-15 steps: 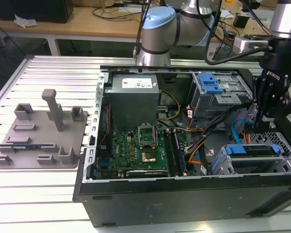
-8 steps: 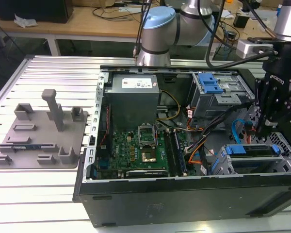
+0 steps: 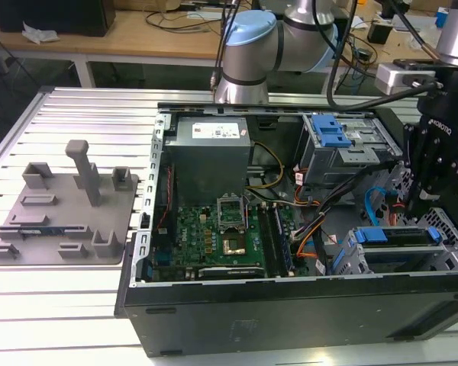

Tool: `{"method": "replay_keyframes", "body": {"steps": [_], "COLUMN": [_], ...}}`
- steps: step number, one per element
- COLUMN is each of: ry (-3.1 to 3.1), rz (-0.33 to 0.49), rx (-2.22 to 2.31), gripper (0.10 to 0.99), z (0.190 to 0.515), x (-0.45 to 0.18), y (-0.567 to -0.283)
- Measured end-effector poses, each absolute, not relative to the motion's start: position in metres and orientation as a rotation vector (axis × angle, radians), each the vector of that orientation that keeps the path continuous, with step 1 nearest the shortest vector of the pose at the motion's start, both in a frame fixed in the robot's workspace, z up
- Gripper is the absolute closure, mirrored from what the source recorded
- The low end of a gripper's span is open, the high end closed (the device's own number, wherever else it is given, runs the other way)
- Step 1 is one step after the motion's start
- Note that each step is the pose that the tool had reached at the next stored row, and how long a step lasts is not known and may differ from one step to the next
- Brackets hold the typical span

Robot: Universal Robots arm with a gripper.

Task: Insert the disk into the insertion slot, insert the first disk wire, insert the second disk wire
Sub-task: 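Insert the first disk wire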

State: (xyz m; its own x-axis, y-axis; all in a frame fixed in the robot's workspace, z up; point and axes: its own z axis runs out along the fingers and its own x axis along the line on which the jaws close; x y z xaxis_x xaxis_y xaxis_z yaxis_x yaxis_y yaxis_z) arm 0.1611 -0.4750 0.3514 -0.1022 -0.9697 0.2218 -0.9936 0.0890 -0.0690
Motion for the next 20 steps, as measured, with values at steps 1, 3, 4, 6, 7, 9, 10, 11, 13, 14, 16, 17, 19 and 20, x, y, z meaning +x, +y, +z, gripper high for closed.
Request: {"method": "replay_keyframes", "body": {"steps": [1,3,4,6,7,9,10,11,13,14,16,17,19,20], "ry": [-2.234,-2.257,-2.264,-2.277,-2.281,-2.291,-2.296,-2.301,-2.309,-2.312,-2.318,-2.321,-2.326,-2.327], "rz": [0.293,0.251,0.238,0.215,0.207,0.188,0.178,0.168,0.152,0.146,0.133,0.127,0.117,0.113], "rx": [2.027,2.046,2.052,2.062,2.065,2.073,2.077,2.082,2.089,2.091,2.097,2.099,2.103,2.105], "gripper": [0.922,0.922,0.922,0.922,0.922,0.922,0.922,0.922,0.922,0.922,0.922,0.922,0.922,0.922], "z": [0.352,0.355,0.355,0.355,0.355,0.355,0.355,0.355,0.355,0.355,0.355,0.355,0.355,0.355], "x": [0.161,0.161,0.161,0.161,0.161,0.162,0.162,0.162,0.163,0.163,0.163,0.163,0.163,0.163], "y": [-0.476,-0.48,-0.481,-0.486,-0.488,-0.491,-0.492,-0.493,-0.496,-0.498,-0.502,-0.504,-0.508,-0.51]}}
